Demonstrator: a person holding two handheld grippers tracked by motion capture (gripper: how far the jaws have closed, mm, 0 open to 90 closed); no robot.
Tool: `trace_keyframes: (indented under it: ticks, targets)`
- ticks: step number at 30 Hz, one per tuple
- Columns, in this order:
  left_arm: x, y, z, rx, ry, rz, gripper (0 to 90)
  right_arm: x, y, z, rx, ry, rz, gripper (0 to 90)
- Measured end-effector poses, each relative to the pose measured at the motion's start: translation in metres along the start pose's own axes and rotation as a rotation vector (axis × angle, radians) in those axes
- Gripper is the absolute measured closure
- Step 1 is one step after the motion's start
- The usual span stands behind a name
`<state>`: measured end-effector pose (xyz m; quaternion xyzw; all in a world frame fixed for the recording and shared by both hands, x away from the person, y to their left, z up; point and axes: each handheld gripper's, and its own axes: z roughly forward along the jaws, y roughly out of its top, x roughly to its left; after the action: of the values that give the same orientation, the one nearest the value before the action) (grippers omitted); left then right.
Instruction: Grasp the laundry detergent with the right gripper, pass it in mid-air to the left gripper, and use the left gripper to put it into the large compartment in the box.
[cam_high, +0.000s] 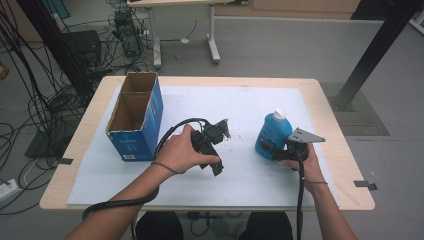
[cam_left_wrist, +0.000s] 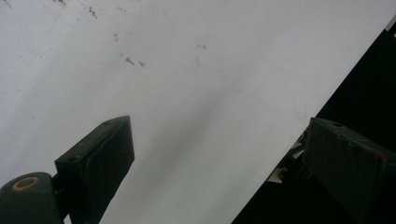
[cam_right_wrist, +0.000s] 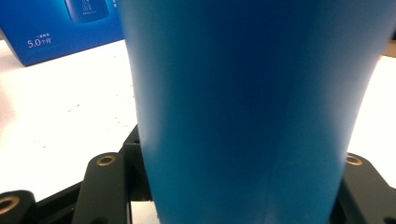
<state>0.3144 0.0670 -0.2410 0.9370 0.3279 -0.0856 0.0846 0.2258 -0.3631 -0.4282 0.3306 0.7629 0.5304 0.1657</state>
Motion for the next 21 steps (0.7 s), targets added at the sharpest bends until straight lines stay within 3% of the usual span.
trace_keyframes:
  ticks: [21]
  targets:
    - [-0.0008, 0.0011, -0.0011, -0.002, 0.002, 0.004, 9.2, 0.0018, -0.0024, -0.0001, -0.01, -0.007, -0.007, 41.3]
